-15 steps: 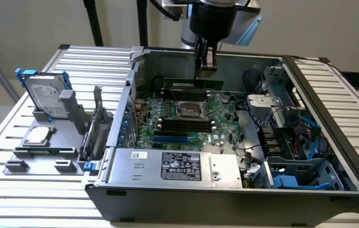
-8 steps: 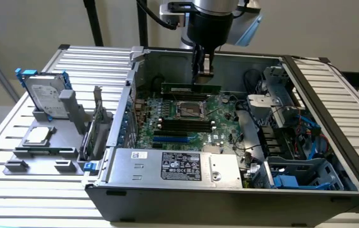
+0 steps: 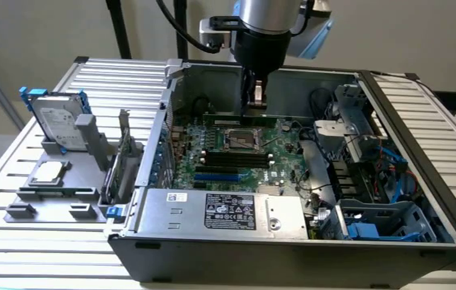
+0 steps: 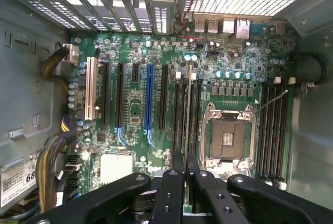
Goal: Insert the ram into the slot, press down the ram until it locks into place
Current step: 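Insert the ram into the slot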
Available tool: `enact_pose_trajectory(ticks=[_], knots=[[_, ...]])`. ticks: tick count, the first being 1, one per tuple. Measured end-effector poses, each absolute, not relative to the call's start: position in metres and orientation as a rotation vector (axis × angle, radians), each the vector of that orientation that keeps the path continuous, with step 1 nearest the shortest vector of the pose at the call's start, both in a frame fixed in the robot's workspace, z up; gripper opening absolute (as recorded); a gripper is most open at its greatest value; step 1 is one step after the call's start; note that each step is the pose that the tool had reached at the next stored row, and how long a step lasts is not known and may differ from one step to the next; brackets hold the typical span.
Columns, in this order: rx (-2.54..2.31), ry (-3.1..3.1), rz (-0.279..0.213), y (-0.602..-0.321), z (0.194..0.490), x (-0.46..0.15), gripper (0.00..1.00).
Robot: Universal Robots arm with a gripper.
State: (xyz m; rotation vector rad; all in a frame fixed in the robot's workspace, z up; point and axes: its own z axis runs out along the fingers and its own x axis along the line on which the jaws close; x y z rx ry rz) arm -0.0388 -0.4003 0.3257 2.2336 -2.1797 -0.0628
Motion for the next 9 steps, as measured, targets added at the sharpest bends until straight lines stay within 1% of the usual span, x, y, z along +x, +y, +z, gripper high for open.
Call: enact_pose_trajectory(ticks=[9], knots=[[2.234,-2.180,-0.063,-0.406,0.309,-0.039,0.14]])
